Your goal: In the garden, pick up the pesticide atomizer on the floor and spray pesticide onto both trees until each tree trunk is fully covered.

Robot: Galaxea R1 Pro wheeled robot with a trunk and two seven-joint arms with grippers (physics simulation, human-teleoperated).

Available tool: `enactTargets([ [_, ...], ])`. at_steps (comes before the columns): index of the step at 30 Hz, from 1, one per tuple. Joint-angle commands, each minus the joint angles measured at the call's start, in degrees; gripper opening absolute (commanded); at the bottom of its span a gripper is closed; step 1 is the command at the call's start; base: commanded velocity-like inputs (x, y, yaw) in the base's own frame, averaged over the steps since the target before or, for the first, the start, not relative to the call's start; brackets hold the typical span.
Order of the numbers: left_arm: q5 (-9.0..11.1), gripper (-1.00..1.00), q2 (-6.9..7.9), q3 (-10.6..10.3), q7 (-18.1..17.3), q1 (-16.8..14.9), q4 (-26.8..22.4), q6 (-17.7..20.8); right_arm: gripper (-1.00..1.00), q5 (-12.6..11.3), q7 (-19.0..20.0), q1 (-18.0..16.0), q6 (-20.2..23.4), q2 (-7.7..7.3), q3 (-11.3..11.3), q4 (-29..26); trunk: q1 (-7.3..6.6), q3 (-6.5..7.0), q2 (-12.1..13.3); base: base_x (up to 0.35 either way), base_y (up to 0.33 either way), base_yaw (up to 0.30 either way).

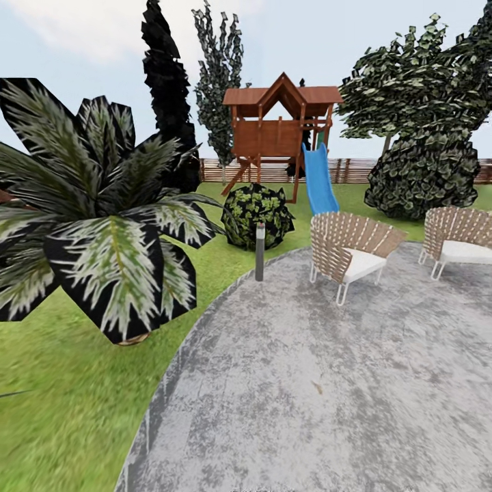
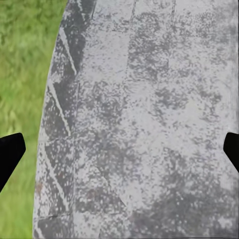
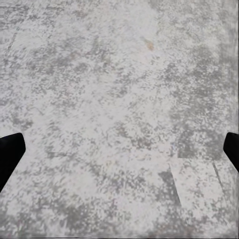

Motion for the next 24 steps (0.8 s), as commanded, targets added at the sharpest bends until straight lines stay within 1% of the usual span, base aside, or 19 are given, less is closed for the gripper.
enactTargets([
  [1,0.07,1.0,-0.01,0.15,-0.03,-0.02,0.13,-0.21,1.0,-0.11,-0.03,-0.05,-0.19,0.0,0.02,0.05,-0.01,-0.09,-0.03,-0.119,0.075,-0.3],
  [8,0.08,1.0,0.02,0.2,-0.01,-0.02,0.3,-0.31,1.0,-0.11,0.0,-0.05,-0.19,0.0,0.03,0.05,-0.01,-0.29,-0.03,-0.226,0.157,-0.3],
  [17,0.08,1.0,0.07,0.2,-0.01,-0.02,0.31,-0.33,1.0,-0.11,0.0,-0.05,-0.19,0.0,0.03,0.05,-0.01,-0.56,-0.03,-0.27,0.213,-0.3],
  [24,0.08,1.0,0.11,0.17,-0.01,-0.02,0.31,-0.33,1.0,-0.11,0.01,-0.05,-0.19,0.0,0.03,0.05,-0.01,-0.76,-0.03,-0.214,0.21,-0.3],
])
